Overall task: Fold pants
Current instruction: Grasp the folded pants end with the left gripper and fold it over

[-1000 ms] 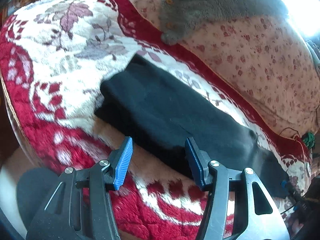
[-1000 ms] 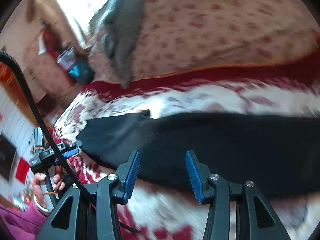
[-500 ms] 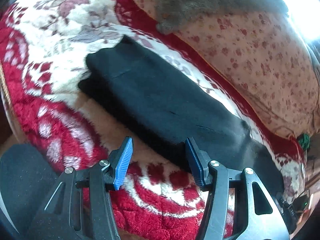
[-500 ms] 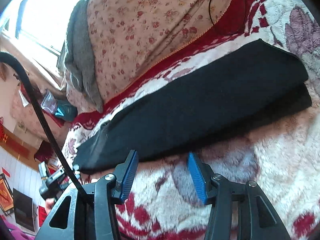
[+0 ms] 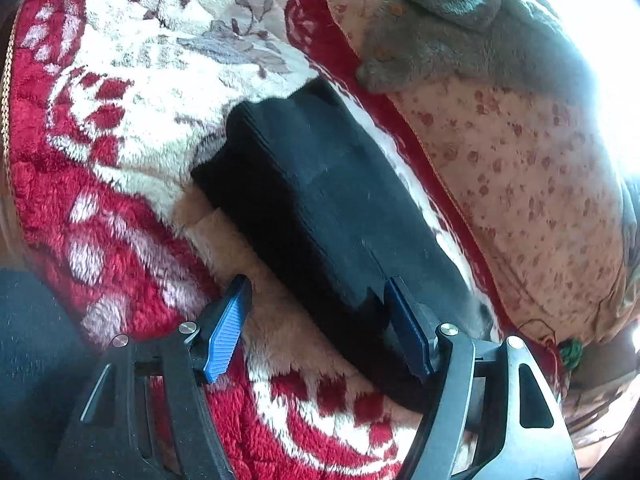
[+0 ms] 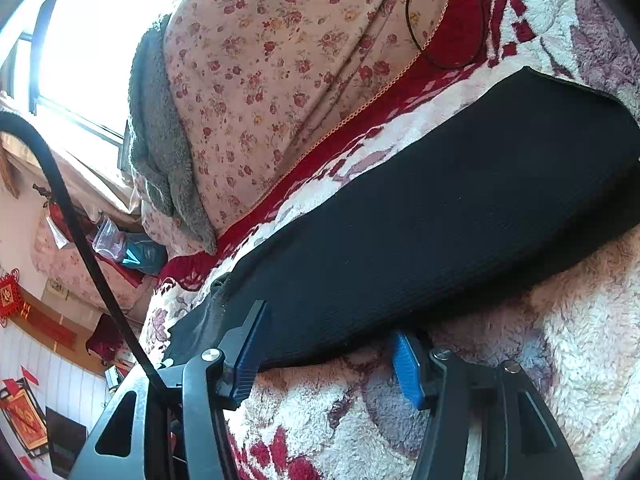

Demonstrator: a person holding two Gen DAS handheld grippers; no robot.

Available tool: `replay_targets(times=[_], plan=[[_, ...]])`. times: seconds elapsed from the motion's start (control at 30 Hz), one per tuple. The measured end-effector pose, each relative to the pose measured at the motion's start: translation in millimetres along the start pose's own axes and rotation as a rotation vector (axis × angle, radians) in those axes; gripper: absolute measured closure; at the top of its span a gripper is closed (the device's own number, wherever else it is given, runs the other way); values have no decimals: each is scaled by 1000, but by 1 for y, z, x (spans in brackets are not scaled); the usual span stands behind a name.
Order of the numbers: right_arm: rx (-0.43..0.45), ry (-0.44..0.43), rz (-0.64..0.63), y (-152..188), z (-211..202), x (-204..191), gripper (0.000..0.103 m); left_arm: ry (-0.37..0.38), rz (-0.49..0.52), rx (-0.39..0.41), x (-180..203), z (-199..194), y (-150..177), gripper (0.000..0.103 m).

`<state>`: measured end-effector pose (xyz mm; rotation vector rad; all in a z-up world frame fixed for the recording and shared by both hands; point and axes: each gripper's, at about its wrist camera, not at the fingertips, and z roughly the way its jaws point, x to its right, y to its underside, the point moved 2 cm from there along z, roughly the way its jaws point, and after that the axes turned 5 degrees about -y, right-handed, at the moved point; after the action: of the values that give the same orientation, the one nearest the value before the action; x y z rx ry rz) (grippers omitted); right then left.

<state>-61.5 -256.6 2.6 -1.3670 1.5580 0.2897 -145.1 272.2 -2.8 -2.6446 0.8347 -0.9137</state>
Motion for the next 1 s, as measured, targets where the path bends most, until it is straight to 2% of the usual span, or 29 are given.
replay_targets(times=[0.1,0.2,0.27,0.3,0.33,0.4,0.47,0.67,0.8,0.87,0.9,1.0], plan=[[3,8,9,-1,1,0,48,-11,1,9,7,5,-8,29],[11,7,29,-2,3,0,48,-19,13,36,12,11,-16,28],[22,-2,31,-2,3,1,52,-24,7,36,13,13,-19,28],[22,2,28,-3,3,3,61,-8,4,50,14,12,-21,32],[19,10,24,-3,4,4,68,1,9,64,15,10,-24,40],[21,13,28,-4,4,8,77,-36,56,58,20,9,-31,75],[33,-6,44,-5,1,10,84,-18,97,64,26,4,-38,81],[50,9,-41,-15,-8,-11,89,25,185,106,43,-18,-45,85],[44,55,-76,-17,-10,-16,89,-36,200,104,29,-10,-38,85],[29,78,-73,-14,-7,-12,89,-78,173,51,12,11,-34,85],[15,101,-63,-12,-4,-7,89,-81,162,29,5,21,-33,85],[-4,96,-18,-6,1,8,89,-62,160,46,4,19,-31,83]])
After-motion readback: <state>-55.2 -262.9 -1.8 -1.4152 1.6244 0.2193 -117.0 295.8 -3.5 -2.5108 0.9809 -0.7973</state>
